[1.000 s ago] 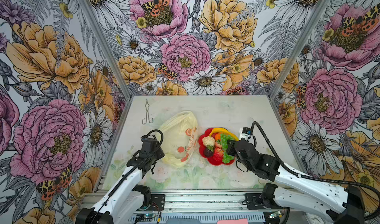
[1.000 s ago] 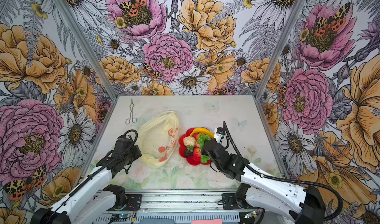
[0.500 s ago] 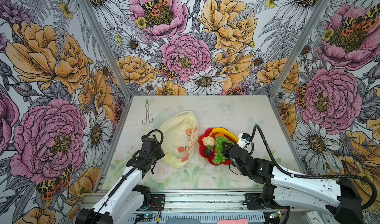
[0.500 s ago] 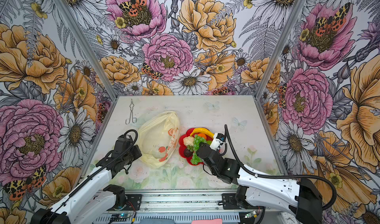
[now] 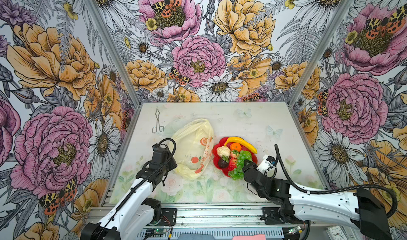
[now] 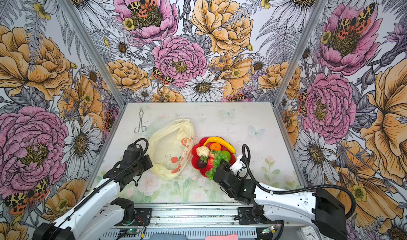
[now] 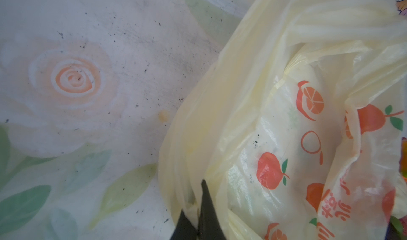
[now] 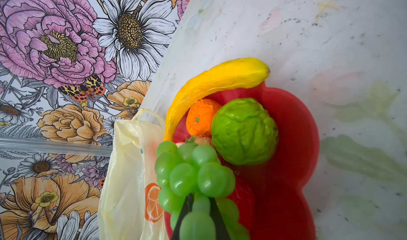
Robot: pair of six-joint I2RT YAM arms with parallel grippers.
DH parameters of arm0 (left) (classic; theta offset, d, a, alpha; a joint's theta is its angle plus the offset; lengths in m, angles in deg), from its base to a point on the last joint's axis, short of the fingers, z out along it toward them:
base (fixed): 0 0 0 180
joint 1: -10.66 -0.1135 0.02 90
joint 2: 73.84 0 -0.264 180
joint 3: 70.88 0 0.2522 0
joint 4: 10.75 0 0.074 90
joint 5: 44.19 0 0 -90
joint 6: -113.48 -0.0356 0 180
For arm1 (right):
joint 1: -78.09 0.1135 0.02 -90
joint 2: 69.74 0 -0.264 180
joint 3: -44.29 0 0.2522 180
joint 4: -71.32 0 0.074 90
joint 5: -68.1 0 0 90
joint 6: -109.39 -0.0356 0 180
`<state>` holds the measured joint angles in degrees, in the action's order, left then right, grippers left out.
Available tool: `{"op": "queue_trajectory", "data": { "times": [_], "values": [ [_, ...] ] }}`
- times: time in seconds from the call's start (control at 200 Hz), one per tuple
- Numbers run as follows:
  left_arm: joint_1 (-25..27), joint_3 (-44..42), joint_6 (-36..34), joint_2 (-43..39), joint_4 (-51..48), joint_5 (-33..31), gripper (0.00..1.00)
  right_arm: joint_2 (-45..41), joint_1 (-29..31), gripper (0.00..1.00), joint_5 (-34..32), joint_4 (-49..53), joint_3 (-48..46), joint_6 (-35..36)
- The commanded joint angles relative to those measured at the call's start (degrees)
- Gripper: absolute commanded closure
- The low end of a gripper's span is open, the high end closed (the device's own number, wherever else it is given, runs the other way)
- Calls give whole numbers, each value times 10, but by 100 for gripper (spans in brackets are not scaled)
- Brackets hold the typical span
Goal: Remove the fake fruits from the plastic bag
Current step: 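Lower the green grapes onto the red plate with the right gripper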
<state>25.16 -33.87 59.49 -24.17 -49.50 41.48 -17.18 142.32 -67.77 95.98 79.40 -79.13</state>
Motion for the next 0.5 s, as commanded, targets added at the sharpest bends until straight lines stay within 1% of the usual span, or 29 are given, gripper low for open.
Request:
{"op": "queue_trajectory", "data": {
  "times": [0.0,0.255,0.385,0.43,0.49],
  "values": [
    [3,3,-10,4,16,15,100,-13,5,89,-39,-6,-6,-46],
    [4,1,-10,4,17,17,100,-14,3,85,-53,7,-24,-97],
    [4,1,-10,4,16,18,100,-12,-4,83,-49,15,-24,-106],
    [4,1,-10,4,16,18,100,-9,-7,82,-43,18,-25,-114],
    [4,1,-10,4,16,19,100,-4,-12,75,-32,20,-26,-124]
  ]
}}
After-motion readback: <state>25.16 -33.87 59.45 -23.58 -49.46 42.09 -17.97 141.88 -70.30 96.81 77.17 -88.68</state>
